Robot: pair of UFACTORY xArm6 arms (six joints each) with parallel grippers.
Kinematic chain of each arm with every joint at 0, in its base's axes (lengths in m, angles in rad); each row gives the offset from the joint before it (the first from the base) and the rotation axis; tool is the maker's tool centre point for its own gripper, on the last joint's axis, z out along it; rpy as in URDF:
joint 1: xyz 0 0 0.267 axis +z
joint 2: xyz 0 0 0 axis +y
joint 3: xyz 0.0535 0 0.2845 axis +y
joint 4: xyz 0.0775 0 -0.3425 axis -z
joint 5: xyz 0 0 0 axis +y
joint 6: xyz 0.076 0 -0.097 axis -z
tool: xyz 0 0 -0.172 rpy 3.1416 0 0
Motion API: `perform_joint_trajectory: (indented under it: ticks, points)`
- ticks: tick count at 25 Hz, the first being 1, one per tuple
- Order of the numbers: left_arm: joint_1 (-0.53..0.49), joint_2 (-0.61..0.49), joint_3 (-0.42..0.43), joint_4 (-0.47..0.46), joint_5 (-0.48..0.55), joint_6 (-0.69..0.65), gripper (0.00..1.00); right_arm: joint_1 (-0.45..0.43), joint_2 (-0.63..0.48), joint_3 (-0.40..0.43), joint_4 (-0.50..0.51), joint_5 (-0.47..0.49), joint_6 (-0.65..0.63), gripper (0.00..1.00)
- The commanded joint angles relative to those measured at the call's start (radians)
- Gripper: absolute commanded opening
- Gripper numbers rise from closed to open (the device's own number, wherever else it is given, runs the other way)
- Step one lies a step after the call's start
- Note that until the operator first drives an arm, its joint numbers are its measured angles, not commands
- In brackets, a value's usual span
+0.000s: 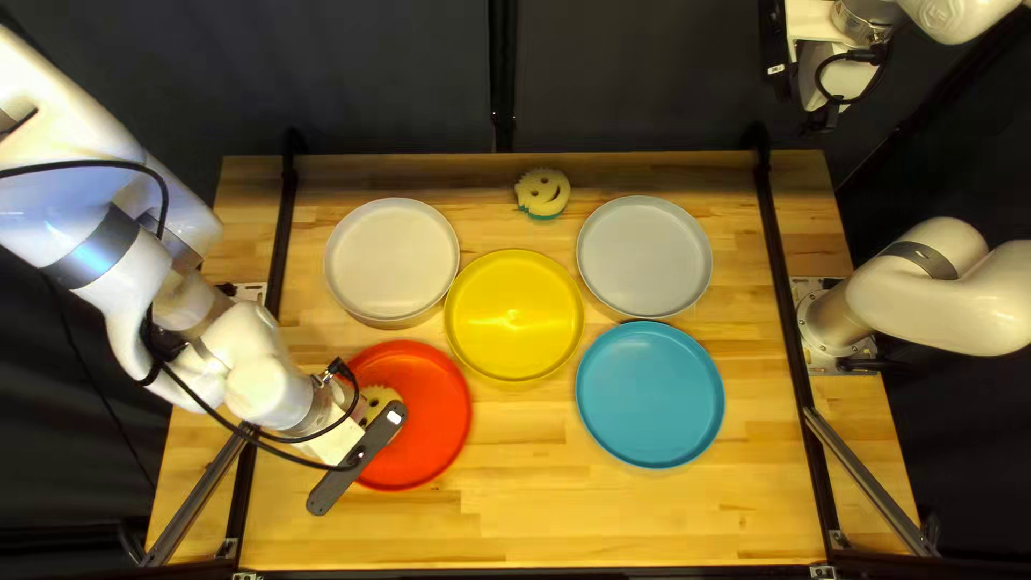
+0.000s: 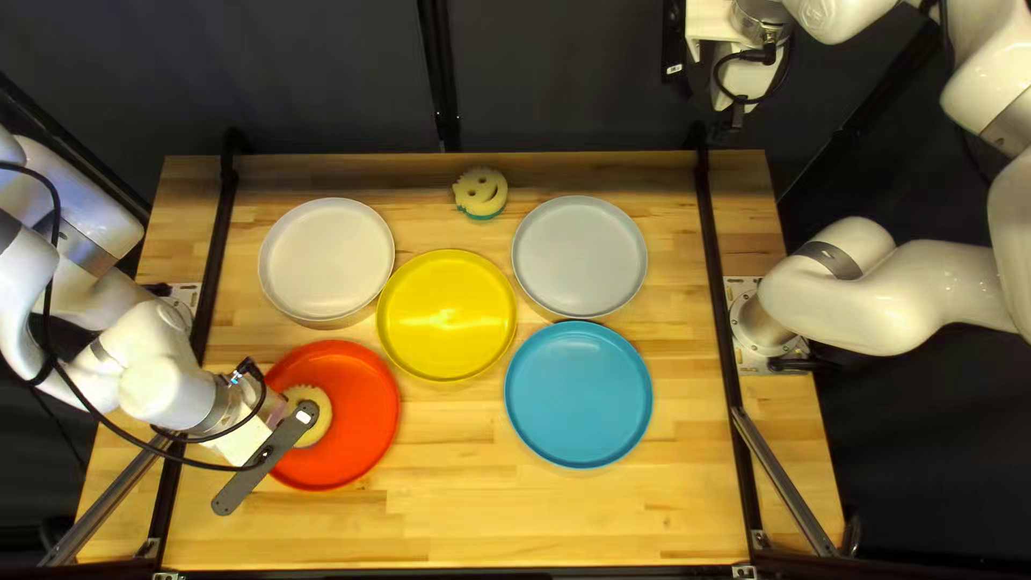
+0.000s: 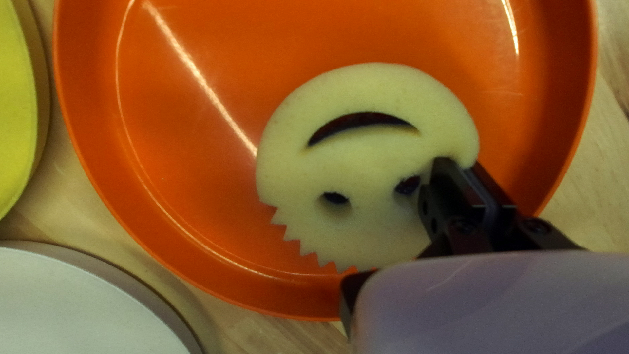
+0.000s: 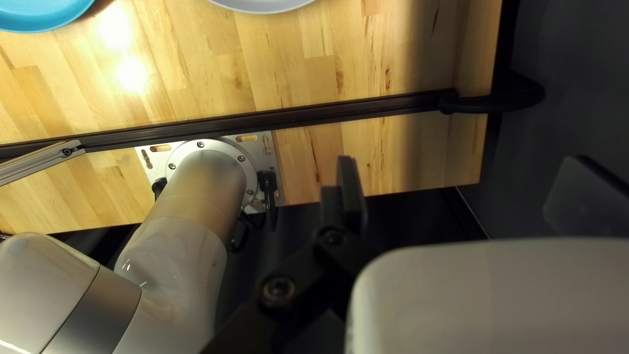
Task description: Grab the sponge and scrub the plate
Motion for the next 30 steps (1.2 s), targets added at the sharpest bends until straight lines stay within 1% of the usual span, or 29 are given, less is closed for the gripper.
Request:
perform_joint_trajectory:
  ticks: [1,6,9,16,20,25,30]
  points:
    - [0.057,0.060,-0.056,0.016,-0.019,0.061,0.00,0.000,0.000,0.000,0.000,0.000,0.000,1.00]
    - [0.119,0.153,-0.147,0.048,-0.043,0.130,0.00,0.000,0.000,0.000,0.000,0.000,0.000,1.00]
    - [0.131,0.175,-0.165,0.061,-0.052,0.144,0.00,0.000,0.000,0.000,0.000,0.000,0.000,1.00]
    - [0.066,0.093,-0.104,0.069,-0.017,0.069,0.00,0.000,0.000,0.000,0.000,0.000,0.000,1.00]
    - [0.008,0.055,-0.054,0.073,-0.017,-0.011,0.00,0.000,0.000,0.000,0.000,0.000,0.000,1.00]
    - [-0.037,0.050,-0.044,0.059,-0.007,-0.056,0.00,0.000,0.000,0.000,0.000,0.000,0.000,1.00]
    - [-0.074,0.068,-0.060,0.046,0.008,-0.079,0.00,0.000,0.000,0.000,0.000,0.000,0.000,1.00]
